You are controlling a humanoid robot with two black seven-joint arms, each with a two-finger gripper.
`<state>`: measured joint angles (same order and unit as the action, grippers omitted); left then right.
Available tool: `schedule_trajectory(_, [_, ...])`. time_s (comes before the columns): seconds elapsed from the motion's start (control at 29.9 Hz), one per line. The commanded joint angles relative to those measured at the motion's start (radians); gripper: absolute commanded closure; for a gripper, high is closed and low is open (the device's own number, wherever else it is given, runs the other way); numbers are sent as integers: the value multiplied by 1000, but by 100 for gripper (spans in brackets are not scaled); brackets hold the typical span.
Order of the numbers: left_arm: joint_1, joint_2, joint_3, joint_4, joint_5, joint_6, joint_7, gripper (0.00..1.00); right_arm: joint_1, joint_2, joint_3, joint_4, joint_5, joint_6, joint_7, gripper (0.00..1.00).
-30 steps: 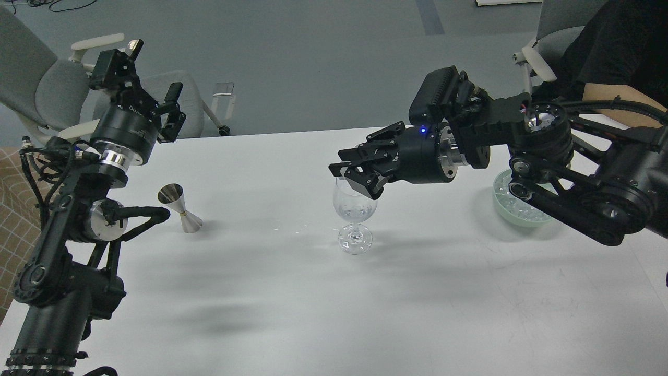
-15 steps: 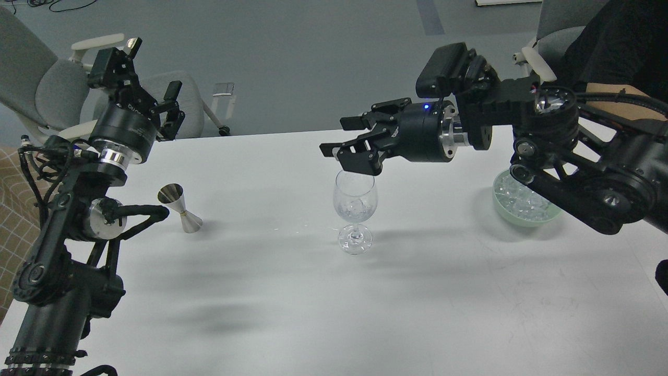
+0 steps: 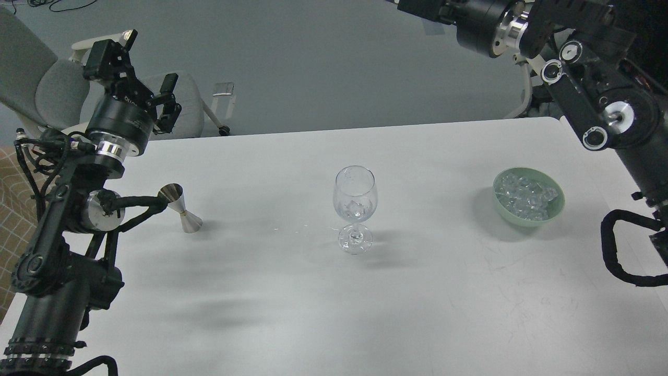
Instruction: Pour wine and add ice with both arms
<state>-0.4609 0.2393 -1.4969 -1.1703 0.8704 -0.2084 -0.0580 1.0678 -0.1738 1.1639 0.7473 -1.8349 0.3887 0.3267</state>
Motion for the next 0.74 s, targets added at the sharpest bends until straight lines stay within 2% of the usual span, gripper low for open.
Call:
schedule_trajectory(0.0, [-44, 14, 0, 69, -5, -11, -2, 2, 20, 13, 2, -132, 216, -102, 2, 2])
schedule_trajectory(0.07, [-77, 14, 0, 138, -11, -14, -2, 2, 17, 16, -3, -193, 409, -134, 9, 3])
schedule_trajectory(0.2, [-122, 17, 6, 201, -10, -52, -3, 2, 5, 14, -3, -247, 652, -133, 14, 3])
schedule_trajectory(0.27, [-160, 17, 9, 266, -10, -75, -22, 2, 4, 20, -6, -295, 851, -126, 15, 3])
schedule_trajectory(0.37, [-189, 11, 29, 308, -10, -115, -45, 2, 3, 46, -9, -330, 991, -125, 18, 1])
schedule_trajectory(0.43, [-205, 12, 73, 339, -11, -184, -65, 2, -15, 68, -7, -335, 1034, -131, 35, 0])
schedule_trajectory(0.47, [-214, 14, 99, 366, -13, -230, -84, 2, -35, 88, -4, -335, 1045, -136, 64, 0])
schedule_trajectory(0.53, [-244, 5, 118, 414, -22, -274, -85, 2, -58, 109, -4, -336, 1046, -142, 113, 0])
schedule_trajectory(0.7, [-280, -18, 118, 452, -111, -280, -71, 2, -94, 154, 11, -329, 1059, -142, 141, 0])
